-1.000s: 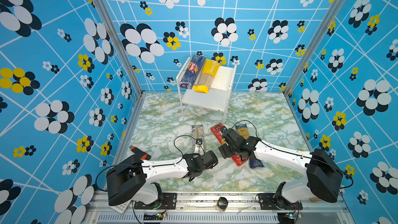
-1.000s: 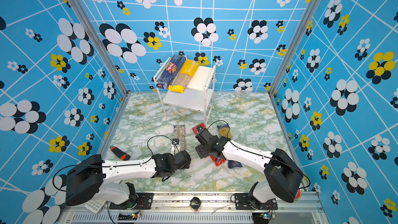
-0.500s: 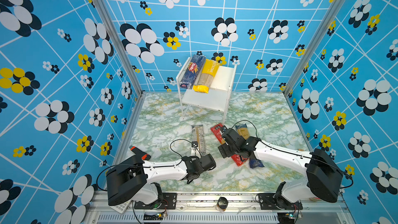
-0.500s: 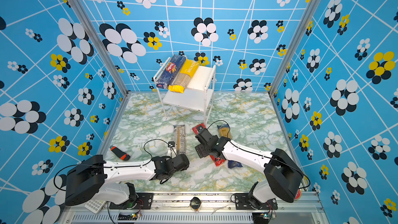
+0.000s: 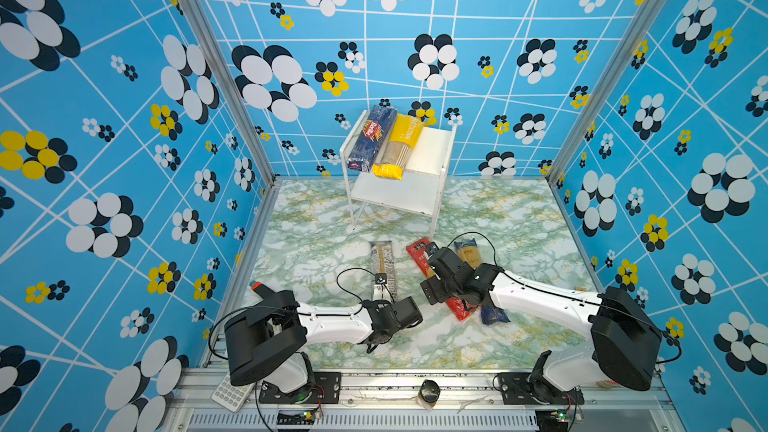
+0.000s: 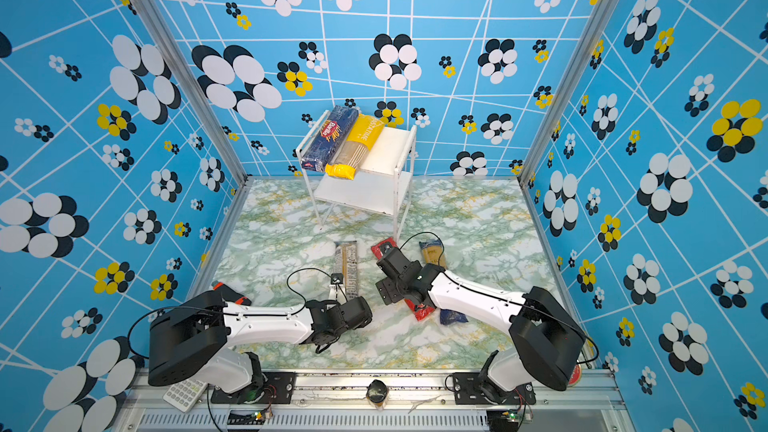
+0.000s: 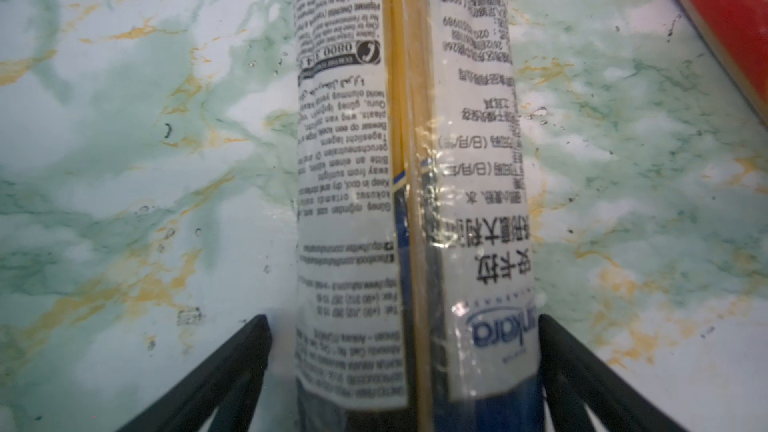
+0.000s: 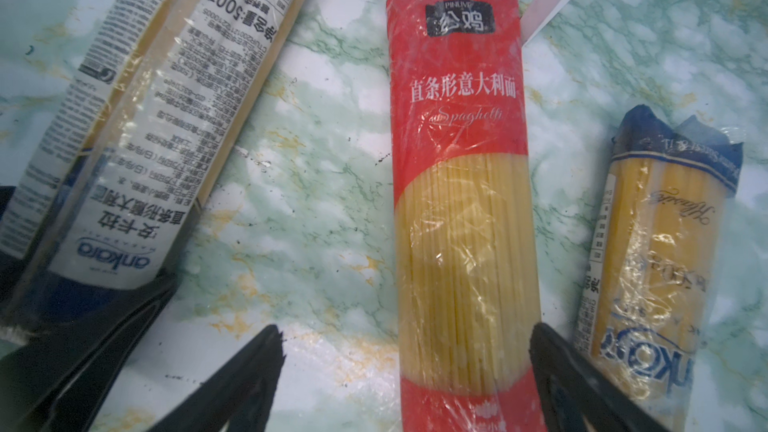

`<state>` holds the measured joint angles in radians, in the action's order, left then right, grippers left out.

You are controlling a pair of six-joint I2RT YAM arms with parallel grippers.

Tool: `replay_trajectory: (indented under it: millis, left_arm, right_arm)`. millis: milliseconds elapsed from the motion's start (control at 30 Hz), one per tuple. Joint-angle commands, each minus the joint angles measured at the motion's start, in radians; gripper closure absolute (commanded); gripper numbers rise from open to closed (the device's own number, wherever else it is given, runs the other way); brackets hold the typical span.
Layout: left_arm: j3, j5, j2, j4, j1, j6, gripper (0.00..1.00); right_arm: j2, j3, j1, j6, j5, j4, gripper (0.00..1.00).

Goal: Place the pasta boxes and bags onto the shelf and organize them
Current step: 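Lift the clear bag off the table with the left gripper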

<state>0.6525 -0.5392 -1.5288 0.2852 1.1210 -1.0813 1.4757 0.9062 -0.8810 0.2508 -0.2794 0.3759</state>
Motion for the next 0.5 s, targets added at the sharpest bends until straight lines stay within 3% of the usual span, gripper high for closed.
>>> replay_trajectory:
  millis: [0, 267, 467]
  left_arm:
    - [0.013, 0.02, -0.025, 0.019, 0.006, -0.01, 0.01]
    - [0.001, 0.015, -0.016, 0.028, 0.006, -0.012, 0.0]
    - [-0.005, 0.019, -0.016, 0.029, -0.002, 0.002, 0.18]
  right_arm:
    - [-0.017, -0.021, 0.008, 0.014, -0.009, -0.009, 0.05]
    - [-0.014, -0.022, 0.009, 0.013, -0.008, -0.013, 0.05]
    - [-0.015, -0.021, 0.008, 0.011, -0.008, -0.011, 0.05]
